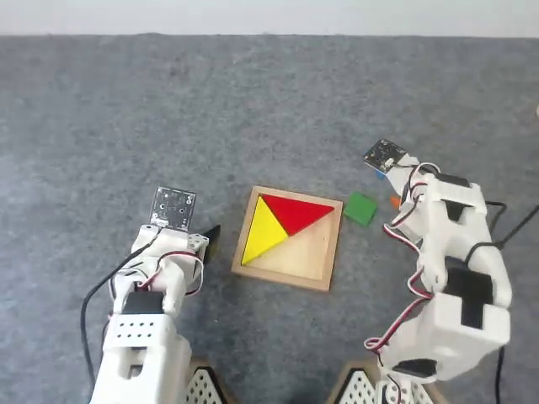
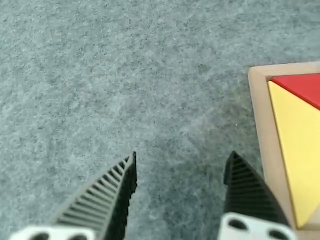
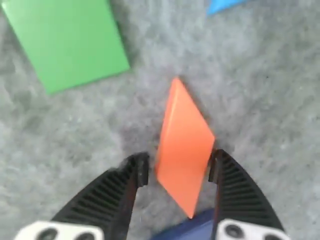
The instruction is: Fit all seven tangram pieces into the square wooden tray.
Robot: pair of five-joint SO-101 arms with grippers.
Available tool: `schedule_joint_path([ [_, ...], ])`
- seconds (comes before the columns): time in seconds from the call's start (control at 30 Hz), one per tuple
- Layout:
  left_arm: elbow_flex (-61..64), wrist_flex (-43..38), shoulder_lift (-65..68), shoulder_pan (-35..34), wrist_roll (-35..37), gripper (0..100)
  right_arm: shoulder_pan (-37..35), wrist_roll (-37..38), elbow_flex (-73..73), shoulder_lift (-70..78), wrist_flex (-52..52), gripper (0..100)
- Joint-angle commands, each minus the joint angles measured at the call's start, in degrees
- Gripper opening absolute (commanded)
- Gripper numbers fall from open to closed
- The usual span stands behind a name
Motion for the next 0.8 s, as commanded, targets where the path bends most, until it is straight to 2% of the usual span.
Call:
schedule_joint_path([
  [0.0,-0.4,-1.3,-1.1,0.2,-0.5,28,0.5,0.3,-3.8,0.6,-1.1,21.4],
  [0.13,-0.4,-1.3,-1.1,0.2,-0.5,28,0.5,-2.8,-5.9,0.6,1.5,8.5],
  [0.5,-0.4,-1.3,-1.1,0.2,-0.5,28,5.7,-23.7,-16.3,-0.4,7.0,7.9],
  [0.67,-0.4,-1.3,-1.1,0.2,-0.5,28,8.5,-24.2,-14.9,-6.6,7.0,8.1],
  [0.77,-0.4,-1.3,-1.1,0.2,-0.5,28,8.5,-20.8,-9.8,-13.5,7.1,8.4],
])
